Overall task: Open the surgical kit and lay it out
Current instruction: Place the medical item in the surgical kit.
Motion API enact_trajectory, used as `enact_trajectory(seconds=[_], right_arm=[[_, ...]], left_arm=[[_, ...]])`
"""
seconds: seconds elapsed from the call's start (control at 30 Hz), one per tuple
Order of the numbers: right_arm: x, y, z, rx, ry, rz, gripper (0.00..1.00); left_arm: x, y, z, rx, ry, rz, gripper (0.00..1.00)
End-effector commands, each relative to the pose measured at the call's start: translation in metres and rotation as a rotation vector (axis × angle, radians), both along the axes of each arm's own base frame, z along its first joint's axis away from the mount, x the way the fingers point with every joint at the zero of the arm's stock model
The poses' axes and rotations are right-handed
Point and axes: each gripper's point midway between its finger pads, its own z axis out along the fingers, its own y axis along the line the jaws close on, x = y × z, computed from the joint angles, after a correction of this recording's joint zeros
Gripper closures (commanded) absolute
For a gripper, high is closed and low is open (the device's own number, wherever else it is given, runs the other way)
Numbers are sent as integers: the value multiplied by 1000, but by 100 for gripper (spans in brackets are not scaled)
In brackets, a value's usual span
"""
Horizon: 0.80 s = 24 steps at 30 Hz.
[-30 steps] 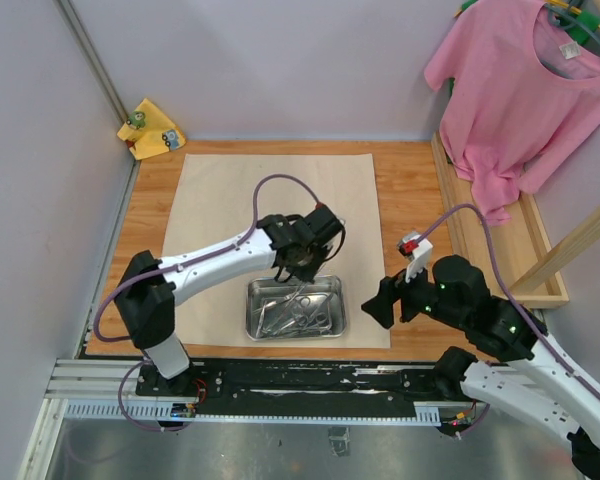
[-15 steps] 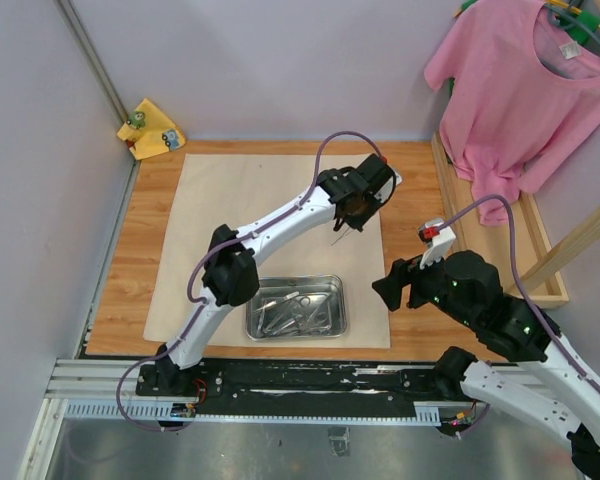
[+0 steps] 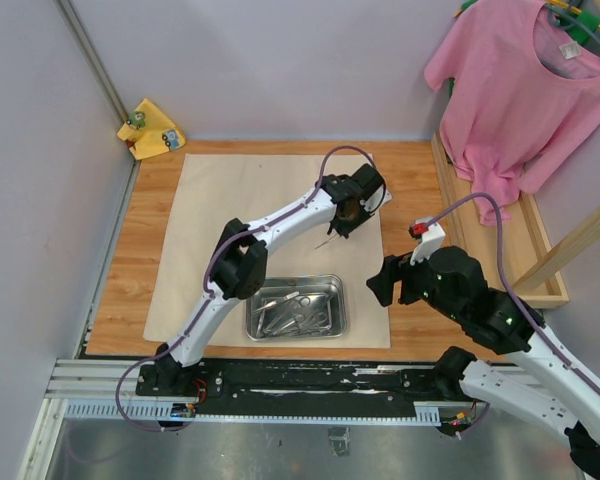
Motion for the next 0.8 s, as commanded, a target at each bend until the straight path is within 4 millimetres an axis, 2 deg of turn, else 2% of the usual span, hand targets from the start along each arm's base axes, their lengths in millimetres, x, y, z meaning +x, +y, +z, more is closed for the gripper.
enact_trajectory(seconds=[0.0, 0.27, 0.5, 0.67, 0.77], right_arm=[[7, 1, -5, 20, 10, -29, 24], [12, 6, -10, 26, 29, -21, 24], [15, 10, -11, 28, 36, -13, 24], [17, 11, -12, 28, 41, -9, 24], [17, 12, -12, 32, 43, -7, 24]], left_arm=[[-2, -10, -1, -16, 2, -80, 100], [-10, -9, -18, 10, 35, -111, 100], [-13, -14, -21, 2, 47, -128, 99], [-14, -15, -23, -3, 54, -128, 70], [-14, -15, -23, 0, 50, -124, 60]])
